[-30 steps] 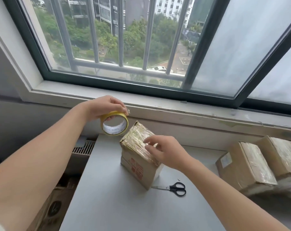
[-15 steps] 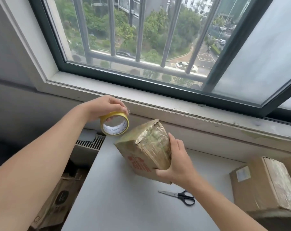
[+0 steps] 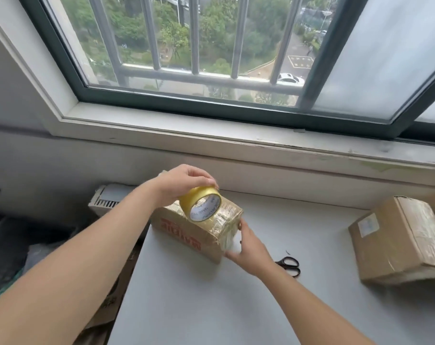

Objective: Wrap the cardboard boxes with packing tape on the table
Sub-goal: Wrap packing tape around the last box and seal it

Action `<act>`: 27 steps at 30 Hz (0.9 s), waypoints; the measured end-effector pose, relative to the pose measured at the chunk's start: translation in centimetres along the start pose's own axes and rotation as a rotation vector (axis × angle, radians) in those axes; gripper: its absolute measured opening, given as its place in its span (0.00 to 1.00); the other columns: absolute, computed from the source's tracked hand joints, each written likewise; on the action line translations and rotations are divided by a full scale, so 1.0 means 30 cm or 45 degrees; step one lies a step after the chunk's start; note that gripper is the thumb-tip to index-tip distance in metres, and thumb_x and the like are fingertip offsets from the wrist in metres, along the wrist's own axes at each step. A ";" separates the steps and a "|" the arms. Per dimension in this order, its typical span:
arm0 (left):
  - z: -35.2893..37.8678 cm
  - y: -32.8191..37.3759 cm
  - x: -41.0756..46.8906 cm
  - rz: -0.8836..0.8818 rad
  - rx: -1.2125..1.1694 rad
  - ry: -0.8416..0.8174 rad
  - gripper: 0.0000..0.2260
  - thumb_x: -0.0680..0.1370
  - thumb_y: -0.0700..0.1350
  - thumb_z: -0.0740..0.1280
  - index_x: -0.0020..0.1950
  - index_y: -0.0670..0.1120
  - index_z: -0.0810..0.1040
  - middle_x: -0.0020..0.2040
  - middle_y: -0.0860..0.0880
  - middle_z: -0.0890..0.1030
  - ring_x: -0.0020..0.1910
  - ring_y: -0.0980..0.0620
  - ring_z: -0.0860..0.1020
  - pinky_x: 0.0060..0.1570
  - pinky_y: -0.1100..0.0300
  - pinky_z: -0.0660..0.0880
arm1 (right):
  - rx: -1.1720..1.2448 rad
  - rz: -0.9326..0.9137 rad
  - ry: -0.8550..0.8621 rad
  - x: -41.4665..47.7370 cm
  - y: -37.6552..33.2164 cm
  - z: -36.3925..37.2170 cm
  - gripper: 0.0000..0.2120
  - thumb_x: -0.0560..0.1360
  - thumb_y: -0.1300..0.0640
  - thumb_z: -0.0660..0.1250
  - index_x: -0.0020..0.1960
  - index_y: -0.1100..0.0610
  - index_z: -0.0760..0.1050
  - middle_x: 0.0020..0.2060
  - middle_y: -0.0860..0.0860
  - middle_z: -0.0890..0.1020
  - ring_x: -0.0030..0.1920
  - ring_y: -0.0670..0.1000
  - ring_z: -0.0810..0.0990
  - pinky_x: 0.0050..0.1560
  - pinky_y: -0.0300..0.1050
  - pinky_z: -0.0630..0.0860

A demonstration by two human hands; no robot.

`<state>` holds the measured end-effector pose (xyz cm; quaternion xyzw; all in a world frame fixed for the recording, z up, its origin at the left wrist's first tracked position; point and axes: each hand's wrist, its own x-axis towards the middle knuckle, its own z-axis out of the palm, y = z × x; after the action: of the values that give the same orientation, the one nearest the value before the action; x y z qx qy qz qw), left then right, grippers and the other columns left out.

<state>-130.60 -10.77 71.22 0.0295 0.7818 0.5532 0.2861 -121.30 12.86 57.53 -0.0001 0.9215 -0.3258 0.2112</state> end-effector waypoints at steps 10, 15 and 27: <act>0.318 0.046 0.025 0.017 -0.850 0.508 0.04 0.80 0.41 0.72 0.50 0.41 0.86 0.40 0.47 0.85 0.33 0.51 0.81 0.31 0.60 0.78 | 0.232 -0.471 0.680 -0.158 -0.225 -0.211 0.25 0.71 0.33 0.69 0.56 0.52 0.75 0.49 0.44 0.80 0.51 0.43 0.77 0.51 0.37 0.72; 0.334 0.036 0.037 0.001 -0.687 0.570 0.06 0.79 0.44 0.72 0.50 0.44 0.88 0.37 0.55 0.84 0.34 0.59 0.77 0.34 0.64 0.71 | 0.155 -0.379 0.667 -0.130 -0.235 -0.204 0.18 0.75 0.45 0.73 0.56 0.56 0.76 0.41 0.51 0.83 0.37 0.55 0.77 0.39 0.49 0.72; 0.339 -0.059 0.034 0.043 -0.379 0.568 0.02 0.78 0.38 0.74 0.47 0.40 0.85 0.34 0.50 0.81 0.30 0.58 0.76 0.32 0.68 0.72 | 0.298 -0.338 0.433 -0.143 -0.209 -0.329 0.21 0.75 0.49 0.74 0.67 0.47 0.75 0.53 0.37 0.80 0.55 0.44 0.78 0.52 0.31 0.71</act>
<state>-126.10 -2.46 66.94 -0.1225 0.7350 0.6596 0.0985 -122.11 14.43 69.85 -0.0418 0.8918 -0.4504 0.0071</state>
